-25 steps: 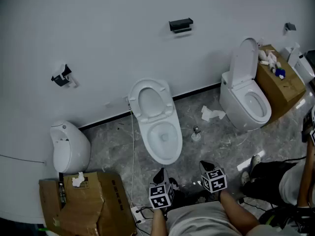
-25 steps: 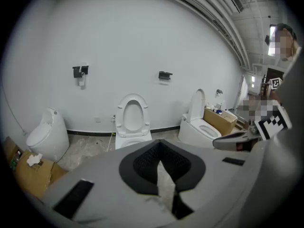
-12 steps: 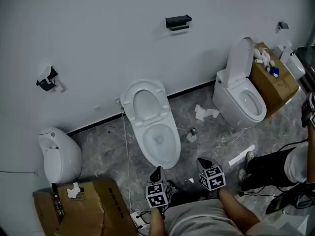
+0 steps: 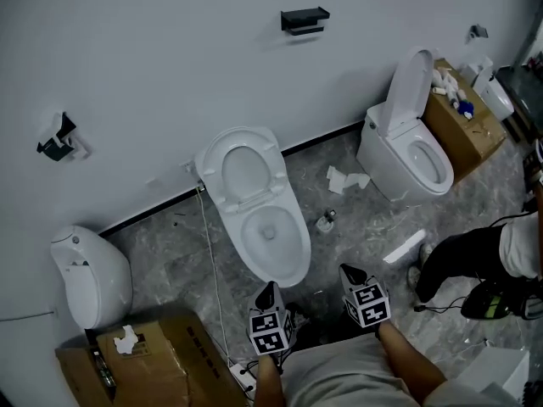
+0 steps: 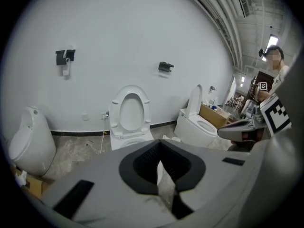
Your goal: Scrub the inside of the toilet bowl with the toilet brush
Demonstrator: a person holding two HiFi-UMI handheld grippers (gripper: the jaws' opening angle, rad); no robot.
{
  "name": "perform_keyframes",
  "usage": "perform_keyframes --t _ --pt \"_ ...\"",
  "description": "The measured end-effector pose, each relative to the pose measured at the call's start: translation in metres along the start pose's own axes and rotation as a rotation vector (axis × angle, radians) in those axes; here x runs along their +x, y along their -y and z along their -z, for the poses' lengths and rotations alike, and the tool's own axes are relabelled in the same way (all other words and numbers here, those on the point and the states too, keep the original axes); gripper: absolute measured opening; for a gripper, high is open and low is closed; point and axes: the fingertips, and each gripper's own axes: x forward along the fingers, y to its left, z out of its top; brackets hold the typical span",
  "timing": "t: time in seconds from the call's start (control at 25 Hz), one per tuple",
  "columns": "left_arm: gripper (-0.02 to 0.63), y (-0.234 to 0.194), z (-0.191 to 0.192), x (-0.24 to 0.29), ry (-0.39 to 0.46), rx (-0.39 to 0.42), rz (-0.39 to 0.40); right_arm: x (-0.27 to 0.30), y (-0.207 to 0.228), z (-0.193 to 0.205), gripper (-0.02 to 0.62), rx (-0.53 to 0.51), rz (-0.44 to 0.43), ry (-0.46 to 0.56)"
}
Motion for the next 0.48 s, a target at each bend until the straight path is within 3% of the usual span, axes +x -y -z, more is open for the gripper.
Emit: perform_keyframes --t 0.2,0.48 --pt "0.026 0.009 0.01 0.012 -0.035 0.006 0.043 -0.007 0.008 0.008 0.011 0.023 0.039 -0.021" --pt "0.026 0.023 0.006 0.046 -0.002 0.039 0.068 0.014 0.044 0.023 0.011 0.082 0.069 -0.04"
